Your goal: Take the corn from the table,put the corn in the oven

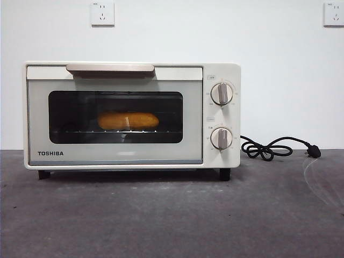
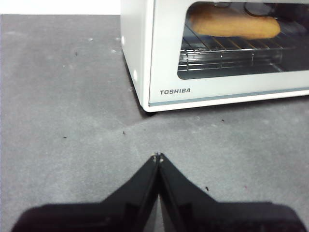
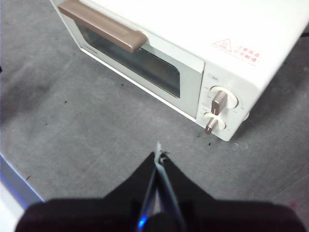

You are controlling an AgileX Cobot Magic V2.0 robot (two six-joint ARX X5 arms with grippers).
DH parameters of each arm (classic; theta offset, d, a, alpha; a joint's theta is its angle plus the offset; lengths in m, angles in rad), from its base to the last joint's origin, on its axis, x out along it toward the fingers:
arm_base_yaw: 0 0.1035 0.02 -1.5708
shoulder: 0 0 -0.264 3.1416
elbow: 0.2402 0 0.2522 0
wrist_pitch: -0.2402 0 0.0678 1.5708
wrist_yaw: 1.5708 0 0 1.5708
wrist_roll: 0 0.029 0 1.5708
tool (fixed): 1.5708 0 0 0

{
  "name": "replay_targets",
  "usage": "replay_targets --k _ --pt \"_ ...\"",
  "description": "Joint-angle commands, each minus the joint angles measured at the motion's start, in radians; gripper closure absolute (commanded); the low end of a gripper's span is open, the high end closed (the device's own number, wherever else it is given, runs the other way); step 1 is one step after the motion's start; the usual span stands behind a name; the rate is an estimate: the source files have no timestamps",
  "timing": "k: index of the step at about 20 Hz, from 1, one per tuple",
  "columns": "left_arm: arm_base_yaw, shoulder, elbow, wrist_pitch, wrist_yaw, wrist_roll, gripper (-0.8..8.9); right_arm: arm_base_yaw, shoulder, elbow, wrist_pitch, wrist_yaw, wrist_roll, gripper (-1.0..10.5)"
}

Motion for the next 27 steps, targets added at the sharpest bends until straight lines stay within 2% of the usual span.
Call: replay_targets --k 1,6,27 --pt "-0.003 -0.002 -0.008 0.006 0.003 0.037 8.15 0.0 0.002 0.003 0.008 0.008 0.007 9.5" --pt "-0.003 -0.002 -0.008 0.006 0.002 0.061 8.15 0.0 0.002 0.003 0.008 0.008 0.007 9.5" --pt "-0.003 -0.002 -0.008 0.006 0.005 0.061 8.14 0.0 0.002 0.003 0.008 0.008 0.007 9.5"
